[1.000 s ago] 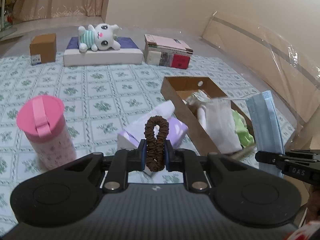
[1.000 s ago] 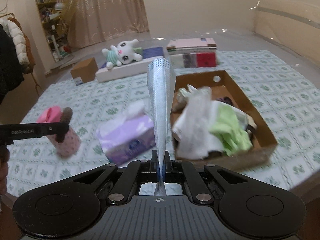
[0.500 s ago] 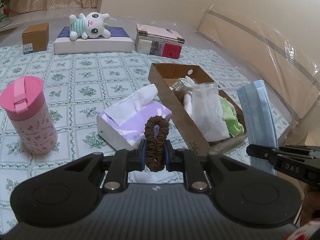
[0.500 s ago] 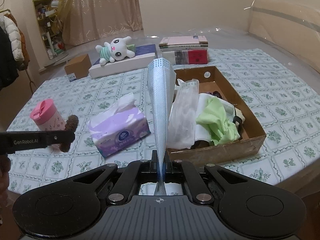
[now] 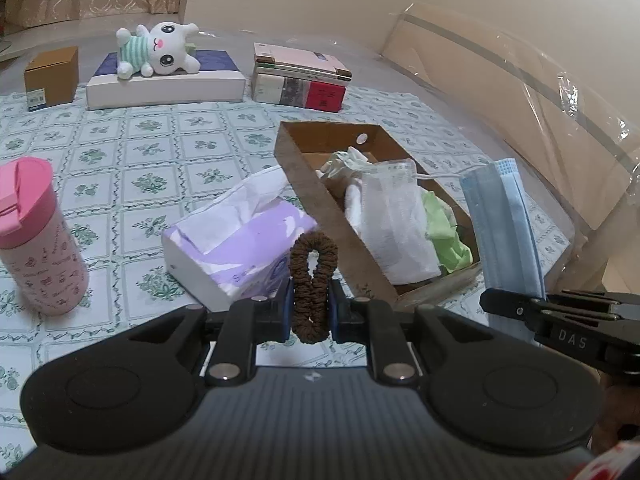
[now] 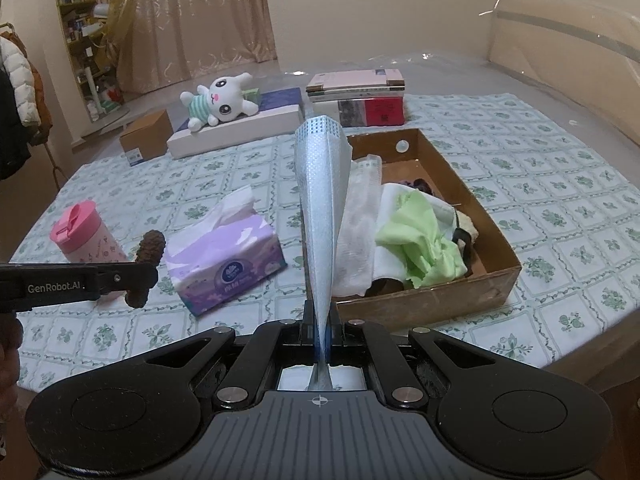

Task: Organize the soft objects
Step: 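Carry the face mask and scrunchie over the cardboard box with both tools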

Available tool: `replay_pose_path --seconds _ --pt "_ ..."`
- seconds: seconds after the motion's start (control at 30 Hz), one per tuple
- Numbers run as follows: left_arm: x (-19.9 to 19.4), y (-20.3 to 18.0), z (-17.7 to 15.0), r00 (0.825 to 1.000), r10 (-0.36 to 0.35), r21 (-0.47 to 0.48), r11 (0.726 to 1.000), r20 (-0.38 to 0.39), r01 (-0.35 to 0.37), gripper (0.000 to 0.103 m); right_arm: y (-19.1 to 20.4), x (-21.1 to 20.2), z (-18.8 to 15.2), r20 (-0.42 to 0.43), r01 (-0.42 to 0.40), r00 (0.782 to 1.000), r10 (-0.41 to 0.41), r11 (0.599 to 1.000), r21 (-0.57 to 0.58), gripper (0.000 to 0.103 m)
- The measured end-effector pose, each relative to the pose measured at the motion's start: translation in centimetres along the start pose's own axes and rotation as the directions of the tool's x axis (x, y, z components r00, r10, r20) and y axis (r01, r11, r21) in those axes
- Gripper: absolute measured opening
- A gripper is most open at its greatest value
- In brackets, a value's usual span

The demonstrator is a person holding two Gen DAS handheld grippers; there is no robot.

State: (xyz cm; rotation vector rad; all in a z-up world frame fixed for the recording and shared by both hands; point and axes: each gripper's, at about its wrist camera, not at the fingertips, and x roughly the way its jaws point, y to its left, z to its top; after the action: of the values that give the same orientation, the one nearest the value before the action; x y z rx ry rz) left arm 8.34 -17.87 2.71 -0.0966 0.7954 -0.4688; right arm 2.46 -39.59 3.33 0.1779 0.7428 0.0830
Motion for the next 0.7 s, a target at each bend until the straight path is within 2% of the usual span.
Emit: replay_pose_path --seconds 0.33,0.7 --pt "2.4 -1.3 1.4 1.000 -0.018 0.012 1.000 -0.009 0.018 0.016 -2.1 0.8 1.4 -0.002 0.028 1.000 -0.028 1.000 -0.013 0.003" --pt "7.1 -3.4 5.6 0.999 -0.039 0.029 0.999 0.002 0.039 0.016 -5.4 3.6 5.9 -0.014 0.053 0.998 -0.054 0.997 -0.057 0.003"
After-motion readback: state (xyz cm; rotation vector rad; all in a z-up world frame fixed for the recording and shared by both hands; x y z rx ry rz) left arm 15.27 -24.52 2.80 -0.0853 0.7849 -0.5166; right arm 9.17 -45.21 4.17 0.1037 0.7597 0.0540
